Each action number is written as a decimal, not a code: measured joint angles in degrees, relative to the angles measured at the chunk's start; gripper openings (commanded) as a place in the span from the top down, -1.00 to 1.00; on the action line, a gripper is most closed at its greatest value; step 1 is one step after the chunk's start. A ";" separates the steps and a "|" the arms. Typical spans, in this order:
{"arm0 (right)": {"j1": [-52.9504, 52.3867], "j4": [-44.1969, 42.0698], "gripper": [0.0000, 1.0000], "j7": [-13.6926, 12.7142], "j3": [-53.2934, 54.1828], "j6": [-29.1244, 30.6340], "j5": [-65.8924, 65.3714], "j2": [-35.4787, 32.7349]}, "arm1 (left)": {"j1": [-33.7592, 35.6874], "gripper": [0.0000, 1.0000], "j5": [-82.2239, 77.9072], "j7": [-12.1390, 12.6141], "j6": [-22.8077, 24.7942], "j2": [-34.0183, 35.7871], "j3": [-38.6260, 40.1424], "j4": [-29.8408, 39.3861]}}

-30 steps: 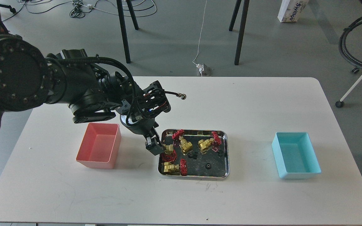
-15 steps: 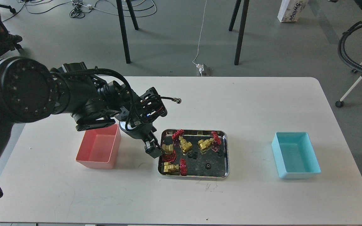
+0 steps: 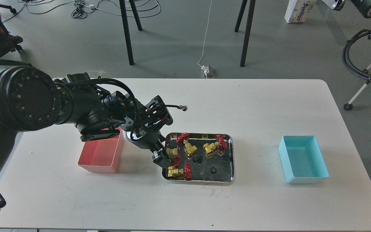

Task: Place valve in pink box and gear in blue box
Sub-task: 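Lower the left gripper and grasp a brass red-handled valve, then lift the valve and carry it to the pink box, then lower the valve into the pink box and open the left gripper, then raise the left arm away from the pink box, then move the right gripper over the metal tray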

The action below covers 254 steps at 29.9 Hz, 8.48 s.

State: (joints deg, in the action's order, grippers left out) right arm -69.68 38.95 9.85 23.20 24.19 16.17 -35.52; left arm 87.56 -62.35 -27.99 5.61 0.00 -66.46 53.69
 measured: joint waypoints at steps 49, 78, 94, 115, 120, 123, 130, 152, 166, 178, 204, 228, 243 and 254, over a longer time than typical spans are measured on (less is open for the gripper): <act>2.34 0.16 -0.99 0.00 0.00 -0.02 0.00 0.19 | -6.25 0.62 -0.75 -0.01 -5.52 0.00 2.21 -5.75; 2.78 0.18 -0.99 0.09 0.09 -0.08 0.00 0.70 | -0.33 0.76 -1.00 -0.02 -6.08 5.70 8.81 1.73; 2.23 0.11 -0.99 0.27 1.95 -2.30 -0.02 1.45 | 19.50 0.75 -6.57 -0.02 -4.46 31.82 9.68 18.93; -6.75 -1.61 -0.99 -0.62 3.15 -7.66 -0.79 6.10 | -2.11 0.75 -17.96 -0.01 -3.08 47.57 15.70 15.50; -6.18 -1.61 -0.99 -0.62 3.15 -7.66 -0.79 5.95 | -3.64 0.75 -17.99 0.00 -3.08 47.45 17.18 14.85; -5.94 -1.60 -0.99 -0.62 3.12 -7.67 -0.79 5.89 | -4.02 0.75 -18.04 0.00 -3.08 46.54 17.25 13.75; -5.51 -1.50 -0.99 -0.62 3.07 -7.67 -0.79 5.89 | -6.49 0.75 -18.07 -0.01 -3.04 43.36 17.34 10.69; -4.24 -1.10 -0.99 -0.62 3.07 -7.57 -0.79 5.99 | -13.49 0.70 -17.96 -0.01 -3.49 38.91 18.92 4.47; -3.63 -0.81 -0.99 -0.62 3.16 -7.57 -0.79 5.77 | -14.78 0.40 -17.98 -0.01 -3.64 37.41 19.10 3.26; -3.19 -0.71 -0.99 -0.62 3.17 -7.57 -0.75 5.72 | -14.83 -0.07 -17.98 -0.01 -3.59 37.42 19.10 3.32; -0.06 6.40 -0.99 -1.06 -5.79 -2.31 -31.51 5.26 | -19.19 -0.56 33.56 0.00 22.30 48.00 78.19 7.38; -18.51 25.87 -0.31 -0.90 -53.20 3.82 -80.50 22.03 | -34.96 -0.65 51.31 0.00 22.39 26.72 97.75 6.34; -15.05 22.20 -0.29 -3.26 -62.17 3.81 -84.77 35.47 | -37.07 -0.68 51.33 -0.01 22.39 26.54 97.76 6.34; -11.50 18.33 -0.23 -4.31 -62.43 3.81 -85.60 35.52 | -37.27 -0.69 51.26 -0.01 22.39 26.35 97.76 6.34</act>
State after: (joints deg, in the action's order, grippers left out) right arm -81.18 57.28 5.53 -39.22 28.00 -69.43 0.00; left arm 50.29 -11.09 -28.00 28.00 26.35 31.30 60.03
